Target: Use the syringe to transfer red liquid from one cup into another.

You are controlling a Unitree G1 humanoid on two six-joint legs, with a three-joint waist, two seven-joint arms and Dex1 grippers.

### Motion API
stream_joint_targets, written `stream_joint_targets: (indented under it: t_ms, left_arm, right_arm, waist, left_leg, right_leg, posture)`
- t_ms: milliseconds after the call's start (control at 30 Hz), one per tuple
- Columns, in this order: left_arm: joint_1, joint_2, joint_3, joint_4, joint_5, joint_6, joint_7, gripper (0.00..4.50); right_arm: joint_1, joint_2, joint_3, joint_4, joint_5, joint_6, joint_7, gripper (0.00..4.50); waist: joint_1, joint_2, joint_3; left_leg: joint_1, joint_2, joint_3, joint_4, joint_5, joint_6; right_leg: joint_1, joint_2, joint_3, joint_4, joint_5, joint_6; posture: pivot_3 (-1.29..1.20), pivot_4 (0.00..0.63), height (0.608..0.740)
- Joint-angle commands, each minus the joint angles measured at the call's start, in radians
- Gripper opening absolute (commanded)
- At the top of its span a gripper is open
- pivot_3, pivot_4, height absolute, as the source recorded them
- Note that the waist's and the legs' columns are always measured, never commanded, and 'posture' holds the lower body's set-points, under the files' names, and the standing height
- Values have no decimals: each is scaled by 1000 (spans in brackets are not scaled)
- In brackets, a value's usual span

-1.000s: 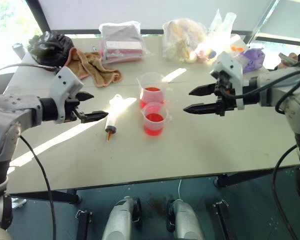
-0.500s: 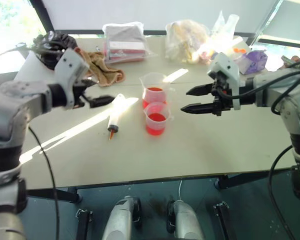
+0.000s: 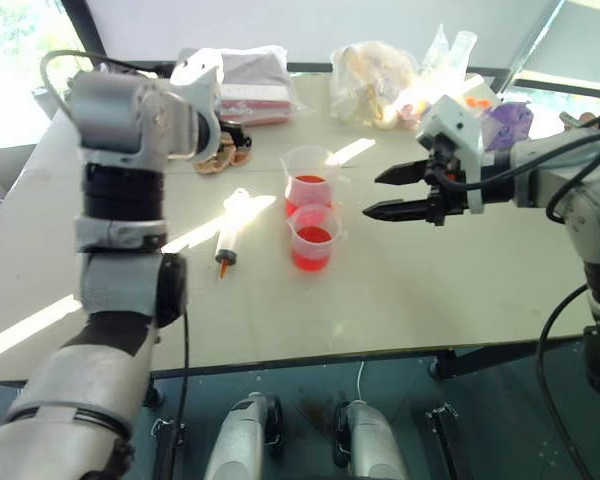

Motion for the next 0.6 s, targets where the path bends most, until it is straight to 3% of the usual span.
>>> stream_joint_targets:
  t_ms: [33, 267, 600]
  left_arm:
    - [-105, -82, 164, 135, 131, 62, 193, 4481]
    - [-223, -165, 486, 357, 223, 32, 438, 4481]
    - [-232, -134, 593, 661, 153, -209, 639, 4481]
  right_arm:
    - [-8, -14, -36, -36, 8, 11, -9, 3371]
    - [-5, -11, -39, -55, 17, 36, -19, 3371]
    - [-7, -1, -39, -71, 31, 64, -50, 3371]
  waist:
    - [-1, 0, 0]
    - [-2, 0, 0]
    - [0, 0, 0]
  left_leg:
    - [0, 0, 0, 0, 0, 0]
    - [0, 0, 0, 0, -2, -3]
    - [0, 0, 0, -1, -2, -3]
  right_leg:
    - [0, 0, 0, 0, 0, 0]
    - [-1, -1, 0, 0, 0, 0]
    - [-2, -2, 0, 1, 0, 0]
  posture:
    - [0, 150, 740]
    - [0, 150, 740]
    - [0, 150, 740]
